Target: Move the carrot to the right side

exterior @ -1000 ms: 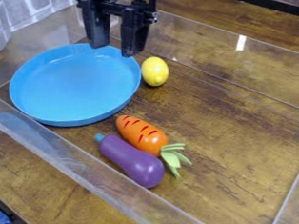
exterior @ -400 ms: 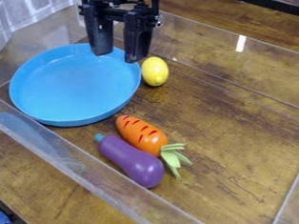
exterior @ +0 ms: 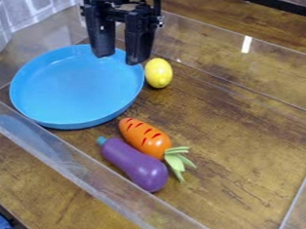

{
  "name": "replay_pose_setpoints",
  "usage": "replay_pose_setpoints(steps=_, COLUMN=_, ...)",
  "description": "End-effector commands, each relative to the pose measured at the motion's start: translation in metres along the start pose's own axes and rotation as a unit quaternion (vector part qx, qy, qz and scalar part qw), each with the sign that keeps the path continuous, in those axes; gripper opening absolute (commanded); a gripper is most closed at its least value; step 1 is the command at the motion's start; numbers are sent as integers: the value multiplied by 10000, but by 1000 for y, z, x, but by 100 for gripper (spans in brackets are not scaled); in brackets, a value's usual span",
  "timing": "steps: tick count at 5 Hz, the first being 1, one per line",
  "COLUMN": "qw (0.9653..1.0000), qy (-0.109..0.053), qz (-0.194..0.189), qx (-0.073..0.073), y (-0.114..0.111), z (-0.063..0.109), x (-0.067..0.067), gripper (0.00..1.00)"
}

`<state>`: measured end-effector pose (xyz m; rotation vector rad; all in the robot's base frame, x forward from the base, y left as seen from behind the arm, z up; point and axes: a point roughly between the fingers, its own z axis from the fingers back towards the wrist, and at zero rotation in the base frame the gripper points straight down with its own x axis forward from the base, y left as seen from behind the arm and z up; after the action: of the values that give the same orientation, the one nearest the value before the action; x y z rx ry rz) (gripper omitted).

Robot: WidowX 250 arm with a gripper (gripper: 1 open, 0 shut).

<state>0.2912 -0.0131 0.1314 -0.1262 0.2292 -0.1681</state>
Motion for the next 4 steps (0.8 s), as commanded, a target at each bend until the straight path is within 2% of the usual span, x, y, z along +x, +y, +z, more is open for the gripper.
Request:
replay_pose_setpoints(steps=1, qw=9997, qy=-227, qz=-93, qx=20, y=0, z=14, x=3, gripper=100)
replay_pose_setpoints(steps=4, qw=9994, qy=-169, qz=-297, qx=-22, y=-3, z=14, x=8, gripper=100)
